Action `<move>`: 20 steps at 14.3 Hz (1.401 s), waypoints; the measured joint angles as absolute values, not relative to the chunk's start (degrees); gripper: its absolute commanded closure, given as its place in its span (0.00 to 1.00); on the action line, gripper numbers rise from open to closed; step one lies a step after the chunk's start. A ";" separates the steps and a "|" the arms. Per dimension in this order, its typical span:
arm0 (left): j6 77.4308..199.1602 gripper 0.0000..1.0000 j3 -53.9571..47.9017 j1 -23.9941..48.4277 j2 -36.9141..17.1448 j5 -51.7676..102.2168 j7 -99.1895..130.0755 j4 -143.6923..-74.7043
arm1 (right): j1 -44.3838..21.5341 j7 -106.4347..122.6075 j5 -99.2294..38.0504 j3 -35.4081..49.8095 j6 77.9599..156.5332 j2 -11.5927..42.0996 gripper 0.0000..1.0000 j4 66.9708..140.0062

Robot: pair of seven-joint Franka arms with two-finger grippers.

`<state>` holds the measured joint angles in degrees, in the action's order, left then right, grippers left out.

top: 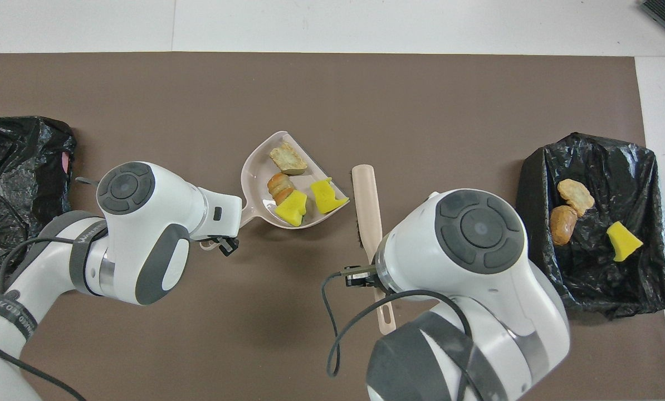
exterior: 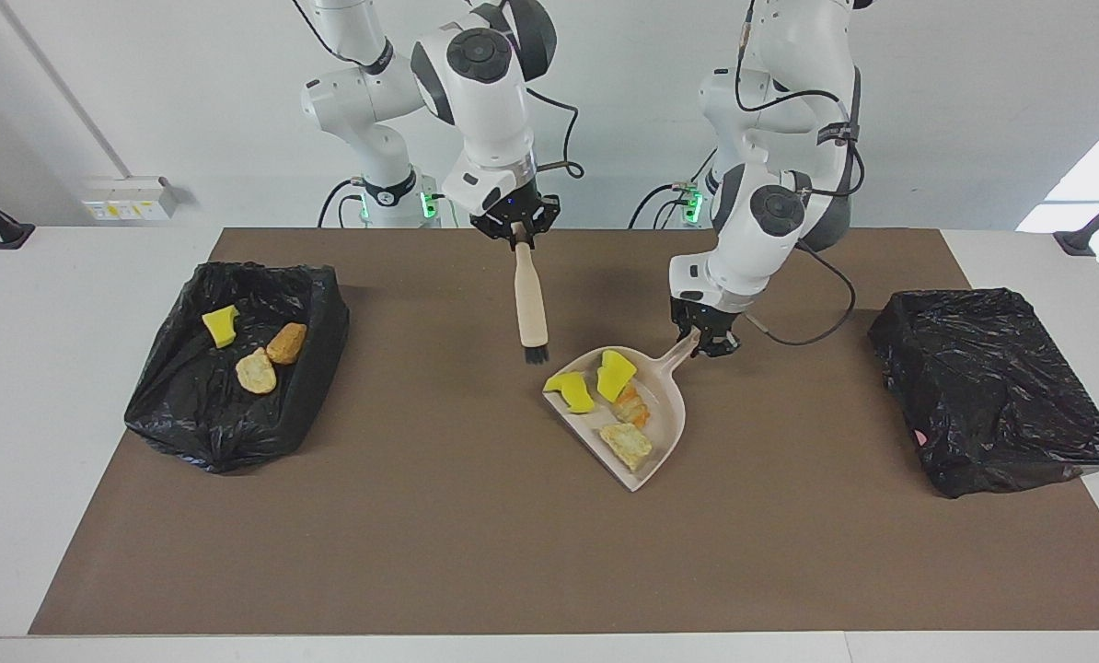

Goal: Sweep and dump trash in bin
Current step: 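Carry the full dustpan to the nearby black bag and tip it with the left gripper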

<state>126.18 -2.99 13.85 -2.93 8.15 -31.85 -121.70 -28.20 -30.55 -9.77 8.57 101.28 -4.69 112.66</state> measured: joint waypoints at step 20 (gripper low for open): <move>103.50 1.00 -1.87 -28.49 6.27 7.88 -70.42 -107.94 | -47.99 -49.52 -8.65 8.43 124.47 5.67 0.47 123.70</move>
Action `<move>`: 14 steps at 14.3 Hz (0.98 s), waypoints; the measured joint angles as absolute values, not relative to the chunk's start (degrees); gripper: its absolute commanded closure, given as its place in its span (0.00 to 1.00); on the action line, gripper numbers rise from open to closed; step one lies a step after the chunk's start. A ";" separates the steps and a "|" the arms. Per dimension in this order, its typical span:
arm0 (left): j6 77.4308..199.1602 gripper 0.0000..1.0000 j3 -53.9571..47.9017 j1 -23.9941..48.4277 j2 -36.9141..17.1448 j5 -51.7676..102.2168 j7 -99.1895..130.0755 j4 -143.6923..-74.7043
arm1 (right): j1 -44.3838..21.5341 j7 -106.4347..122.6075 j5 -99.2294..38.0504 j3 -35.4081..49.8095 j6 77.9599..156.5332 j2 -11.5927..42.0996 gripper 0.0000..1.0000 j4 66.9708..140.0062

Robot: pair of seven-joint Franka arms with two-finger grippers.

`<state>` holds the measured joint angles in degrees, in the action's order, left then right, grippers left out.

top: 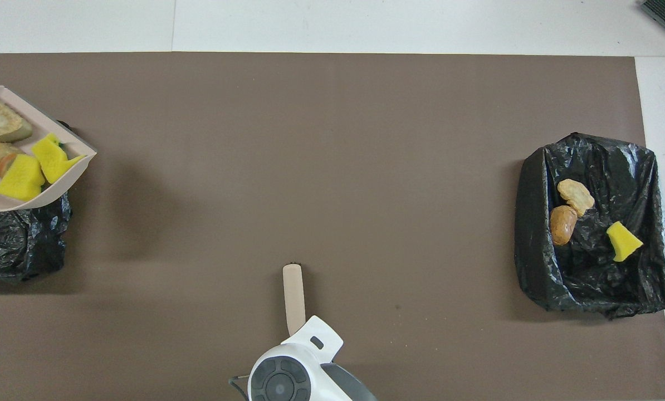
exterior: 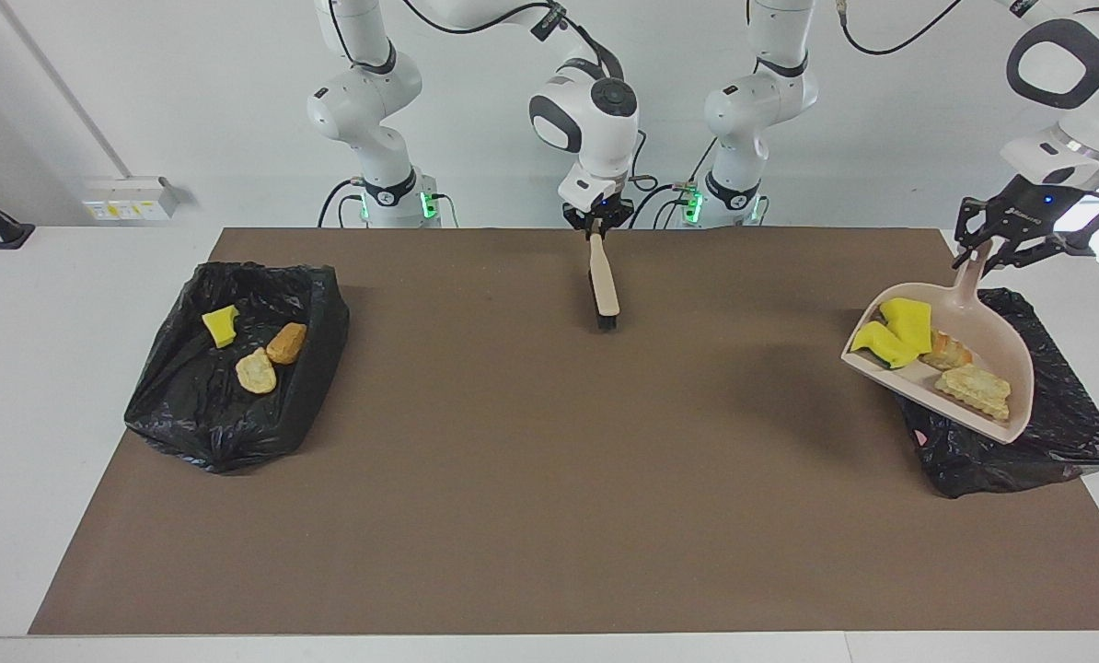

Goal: Sweep and dump trash in bin
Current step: 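Carry the full dustpan to the nearby black bag and tip it with the left gripper, then lay the brush on the mat and withdraw the right gripper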

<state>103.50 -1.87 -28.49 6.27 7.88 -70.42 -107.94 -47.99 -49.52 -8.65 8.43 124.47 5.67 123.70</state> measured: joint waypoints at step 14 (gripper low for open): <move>101.73 1.00 -1.04 -37.09 -21.19 -14.43 -99.64 -76.14 | -35.46 -38.47 -6.98 7.52 96.54 0.74 0.00 104.80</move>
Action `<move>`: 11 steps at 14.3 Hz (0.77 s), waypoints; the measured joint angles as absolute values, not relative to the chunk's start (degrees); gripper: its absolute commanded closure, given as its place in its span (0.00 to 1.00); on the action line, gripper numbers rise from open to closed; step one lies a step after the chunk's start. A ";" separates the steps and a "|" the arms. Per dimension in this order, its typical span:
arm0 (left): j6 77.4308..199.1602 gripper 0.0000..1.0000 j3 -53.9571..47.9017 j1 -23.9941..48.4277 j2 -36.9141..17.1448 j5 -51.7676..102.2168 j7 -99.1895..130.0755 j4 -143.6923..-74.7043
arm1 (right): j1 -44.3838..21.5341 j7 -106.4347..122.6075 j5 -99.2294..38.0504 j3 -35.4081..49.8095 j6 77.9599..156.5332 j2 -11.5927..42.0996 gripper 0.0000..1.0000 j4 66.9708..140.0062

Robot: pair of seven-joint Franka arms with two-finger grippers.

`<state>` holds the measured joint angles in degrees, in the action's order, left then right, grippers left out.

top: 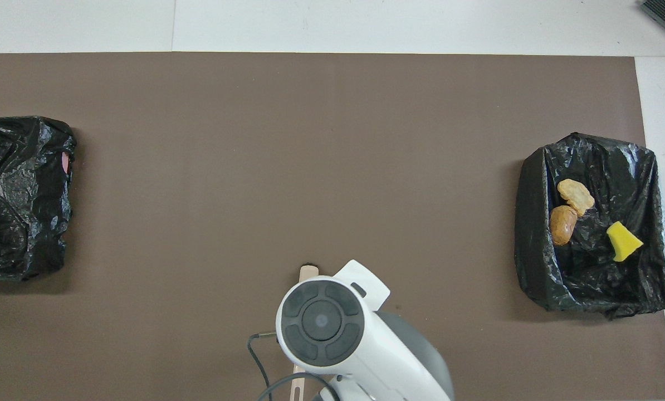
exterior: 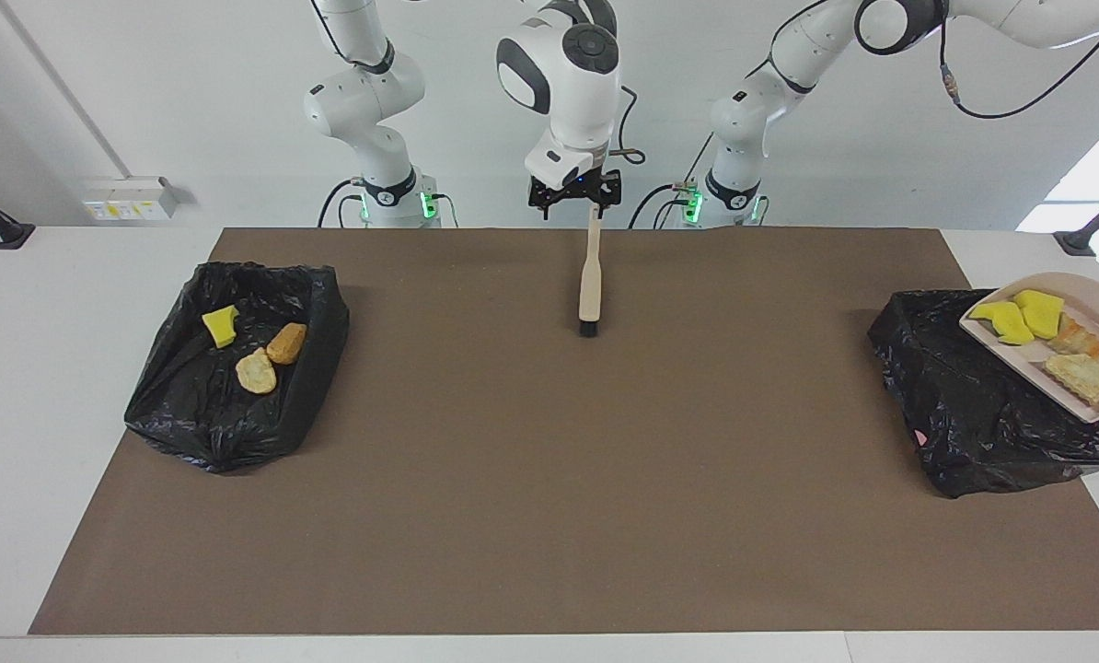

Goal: Sweep and dump trash in bin
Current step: 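Lay the brush on the mat and withdraw the right gripper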

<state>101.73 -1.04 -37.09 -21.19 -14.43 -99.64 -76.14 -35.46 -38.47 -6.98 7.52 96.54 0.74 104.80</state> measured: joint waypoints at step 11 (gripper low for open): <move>102.03 1.00 -1.46 -28.73 -19.97 -33.88 -100.10 -75.67 | -13.51 -2.62 -2.17 6.86 84.32 -0.04 0.00 89.76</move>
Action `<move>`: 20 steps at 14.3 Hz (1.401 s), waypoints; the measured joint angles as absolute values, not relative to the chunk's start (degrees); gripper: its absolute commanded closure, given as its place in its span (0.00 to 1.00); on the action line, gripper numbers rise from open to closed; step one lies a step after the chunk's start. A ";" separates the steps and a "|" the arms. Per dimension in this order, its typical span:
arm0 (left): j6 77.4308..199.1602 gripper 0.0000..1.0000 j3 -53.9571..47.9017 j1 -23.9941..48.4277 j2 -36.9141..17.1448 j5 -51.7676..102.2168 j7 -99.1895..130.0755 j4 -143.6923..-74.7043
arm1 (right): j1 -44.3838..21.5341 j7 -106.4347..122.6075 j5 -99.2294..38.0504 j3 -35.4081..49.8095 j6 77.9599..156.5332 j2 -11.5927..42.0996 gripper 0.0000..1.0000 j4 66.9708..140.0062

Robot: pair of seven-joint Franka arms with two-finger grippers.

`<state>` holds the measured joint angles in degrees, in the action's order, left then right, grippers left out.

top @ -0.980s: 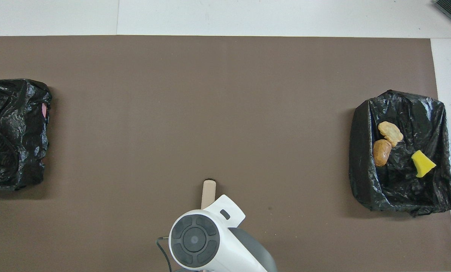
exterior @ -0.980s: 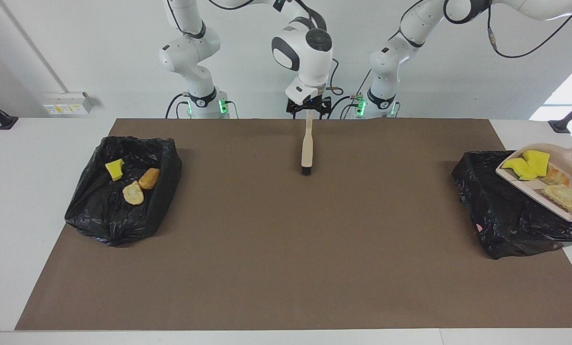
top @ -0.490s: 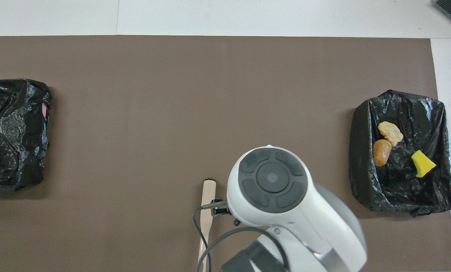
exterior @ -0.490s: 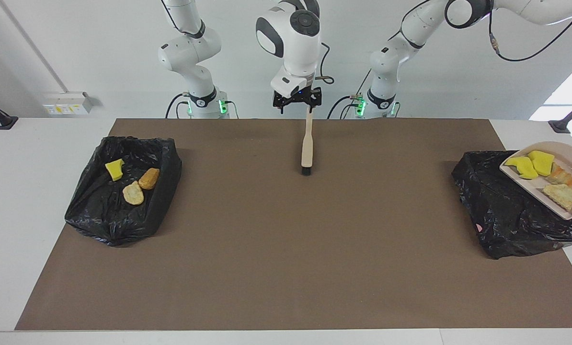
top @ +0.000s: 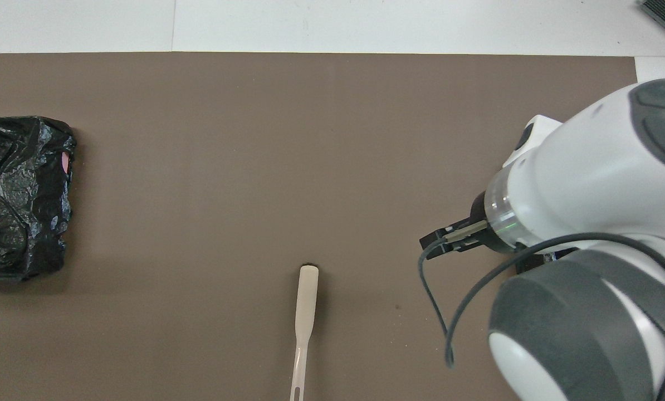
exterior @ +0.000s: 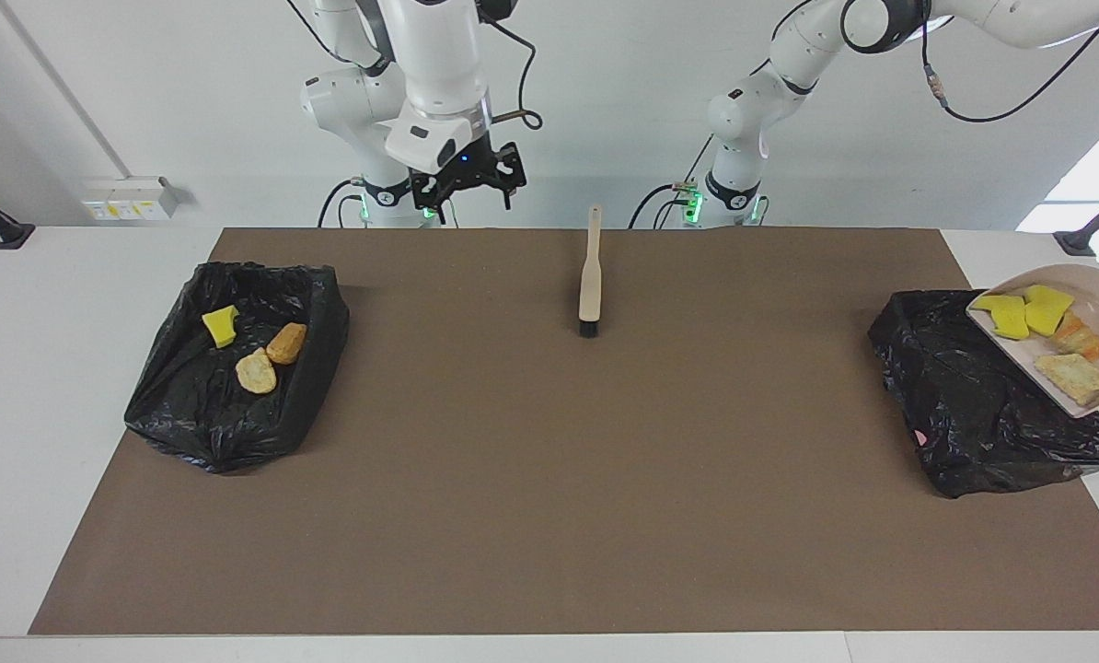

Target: Sweep and dump trash in bin

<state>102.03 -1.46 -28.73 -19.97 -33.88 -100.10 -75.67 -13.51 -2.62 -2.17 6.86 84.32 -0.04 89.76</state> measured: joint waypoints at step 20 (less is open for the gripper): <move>103.74 1.00 -1.10 -18.93 -14.92 -45.79 -91.96 -76.30 | -3.92 1.53 1.50 -3.97 83.14 -4.78 0.00 90.94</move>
<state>103.74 -1.10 -18.93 -14.92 -45.79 -91.96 -76.30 -3.92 1.53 1.50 -3.97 83.14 -4.78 90.94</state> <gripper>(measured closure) 0.683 0.000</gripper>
